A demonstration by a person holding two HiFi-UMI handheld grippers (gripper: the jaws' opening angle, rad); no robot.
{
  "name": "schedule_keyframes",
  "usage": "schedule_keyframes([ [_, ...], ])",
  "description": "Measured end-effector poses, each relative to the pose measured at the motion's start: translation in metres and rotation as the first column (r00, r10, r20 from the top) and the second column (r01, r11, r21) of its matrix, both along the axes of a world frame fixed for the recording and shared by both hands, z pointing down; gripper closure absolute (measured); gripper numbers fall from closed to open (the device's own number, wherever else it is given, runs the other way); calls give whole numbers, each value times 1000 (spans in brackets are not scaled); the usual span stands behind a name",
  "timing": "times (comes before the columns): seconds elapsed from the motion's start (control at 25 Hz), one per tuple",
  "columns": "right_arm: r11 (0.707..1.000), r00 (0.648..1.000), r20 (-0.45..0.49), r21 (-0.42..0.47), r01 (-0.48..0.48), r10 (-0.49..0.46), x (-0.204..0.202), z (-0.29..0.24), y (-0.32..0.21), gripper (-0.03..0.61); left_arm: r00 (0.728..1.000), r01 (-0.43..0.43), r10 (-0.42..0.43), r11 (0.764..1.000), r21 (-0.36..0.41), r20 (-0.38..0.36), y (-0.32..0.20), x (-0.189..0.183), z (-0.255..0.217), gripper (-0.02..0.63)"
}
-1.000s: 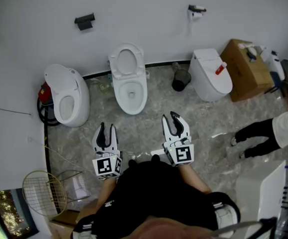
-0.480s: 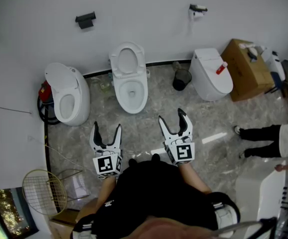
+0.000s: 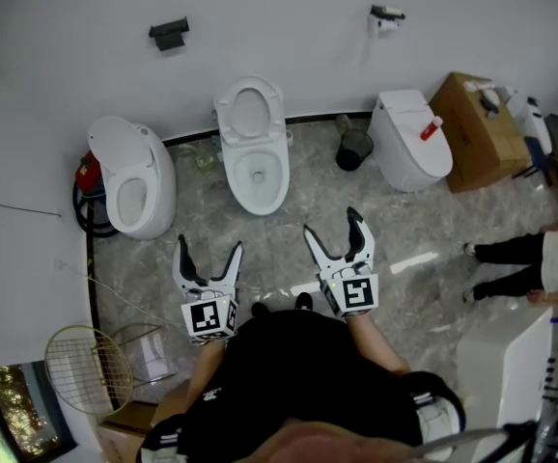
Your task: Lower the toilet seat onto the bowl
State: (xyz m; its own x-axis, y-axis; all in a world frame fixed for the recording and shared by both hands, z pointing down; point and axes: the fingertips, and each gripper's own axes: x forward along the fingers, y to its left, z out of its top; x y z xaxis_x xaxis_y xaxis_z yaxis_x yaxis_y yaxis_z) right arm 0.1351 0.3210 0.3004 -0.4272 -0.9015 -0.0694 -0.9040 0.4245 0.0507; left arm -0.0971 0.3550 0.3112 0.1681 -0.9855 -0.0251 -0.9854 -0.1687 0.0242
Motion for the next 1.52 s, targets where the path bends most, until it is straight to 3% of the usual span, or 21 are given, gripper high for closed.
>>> schedule_keyframes([
  [0.52,1000,1000,-13,-4,-28,28,-44,6,15,192,998,-54,54,998,-9,-12,6,-40,10,124],
  [0.88,999,999,-6,-10,-45,45,-52,8,-9,192,997,-74,74,997,-20,-7,-18,-49,15,124],
  [1.2,1000,1000,13,-6,-20,20,-57,16,-72,192,999,-49,49,997,-55,-2,-70,-53,33,124],
  [1.52,999,1000,25,-44,17,-16,-42,20,-181,192,999,-42,42,994,-102,2,-172,-30,38,124],
])
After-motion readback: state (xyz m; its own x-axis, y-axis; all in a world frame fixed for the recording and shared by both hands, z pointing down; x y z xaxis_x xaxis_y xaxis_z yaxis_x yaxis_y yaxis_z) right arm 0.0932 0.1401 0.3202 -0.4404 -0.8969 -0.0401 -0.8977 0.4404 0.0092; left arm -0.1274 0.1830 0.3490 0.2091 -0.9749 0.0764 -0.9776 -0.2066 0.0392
